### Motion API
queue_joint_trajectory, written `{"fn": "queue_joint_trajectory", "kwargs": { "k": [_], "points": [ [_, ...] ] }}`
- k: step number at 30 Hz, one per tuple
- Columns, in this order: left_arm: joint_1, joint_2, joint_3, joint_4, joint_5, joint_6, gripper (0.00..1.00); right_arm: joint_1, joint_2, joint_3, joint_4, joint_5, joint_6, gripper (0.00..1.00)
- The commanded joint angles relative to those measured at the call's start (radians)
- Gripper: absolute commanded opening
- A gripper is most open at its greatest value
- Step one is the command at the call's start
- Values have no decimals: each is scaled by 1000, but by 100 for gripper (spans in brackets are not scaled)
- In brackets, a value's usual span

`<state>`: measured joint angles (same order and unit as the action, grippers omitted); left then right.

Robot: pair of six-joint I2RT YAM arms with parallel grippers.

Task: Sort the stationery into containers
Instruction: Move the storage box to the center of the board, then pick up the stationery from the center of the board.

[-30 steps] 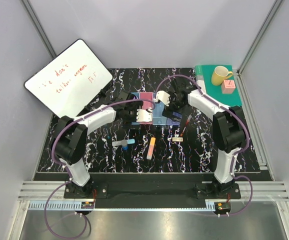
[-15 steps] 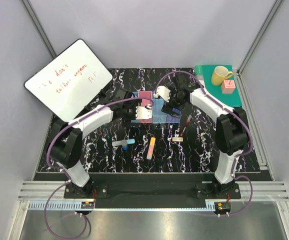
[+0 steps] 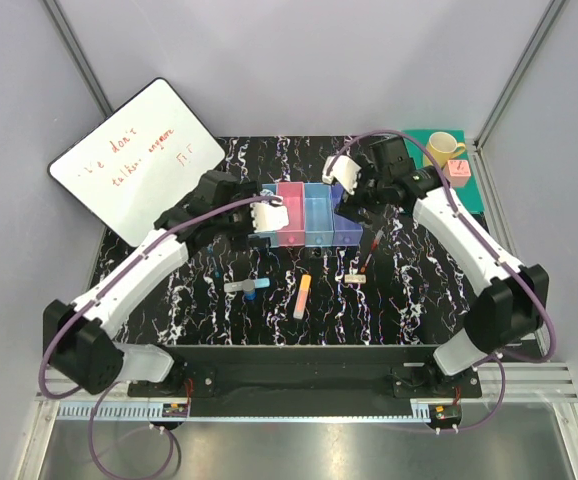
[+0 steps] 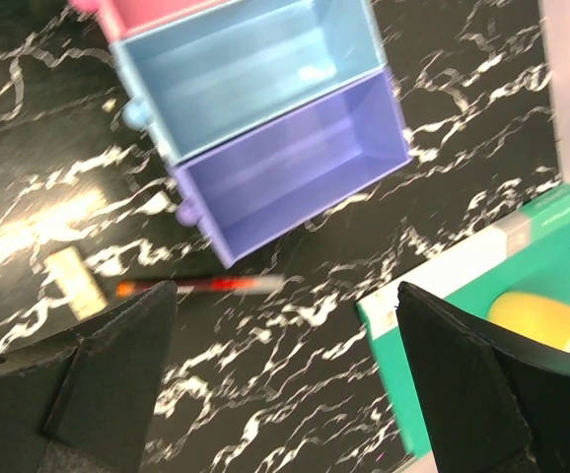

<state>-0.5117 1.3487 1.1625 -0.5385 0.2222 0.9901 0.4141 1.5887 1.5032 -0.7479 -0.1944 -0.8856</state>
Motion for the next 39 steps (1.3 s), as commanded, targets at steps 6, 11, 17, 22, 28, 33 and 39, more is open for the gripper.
{"fn": "queue_joint_trajectory", "kwargs": {
  "k": [6, 11, 17, 22, 28, 33, 39],
  "points": [
    [4, -171, -138, -51, -38, -74, 99, 9, -154, -191, -176, -30, -44, 100],
    [4, -198, -141, -51, -53, -186, 99, 23, -202, -311, -176, -10, -101, 100],
    [4, -197, -124, -44, -83, -267, 99, 63, -171, -360, -162, -7, -142, 100],
    [4, -200, -101, -43, -122, -327, 99, 92, -96, -385, -73, 15, -145, 100],
    [4, -238, -84, -49, -156, -392, 99, 100, 37, -344, -24, 32, -153, 97],
    [4, -270, -87, -67, -175, -380, 99, 100, 108, -317, -15, -8, -133, 95],
    [4, -281, -70, -77, -195, -361, 99, 101, 157, -313, 8, -22, -122, 93]
  ]
}}
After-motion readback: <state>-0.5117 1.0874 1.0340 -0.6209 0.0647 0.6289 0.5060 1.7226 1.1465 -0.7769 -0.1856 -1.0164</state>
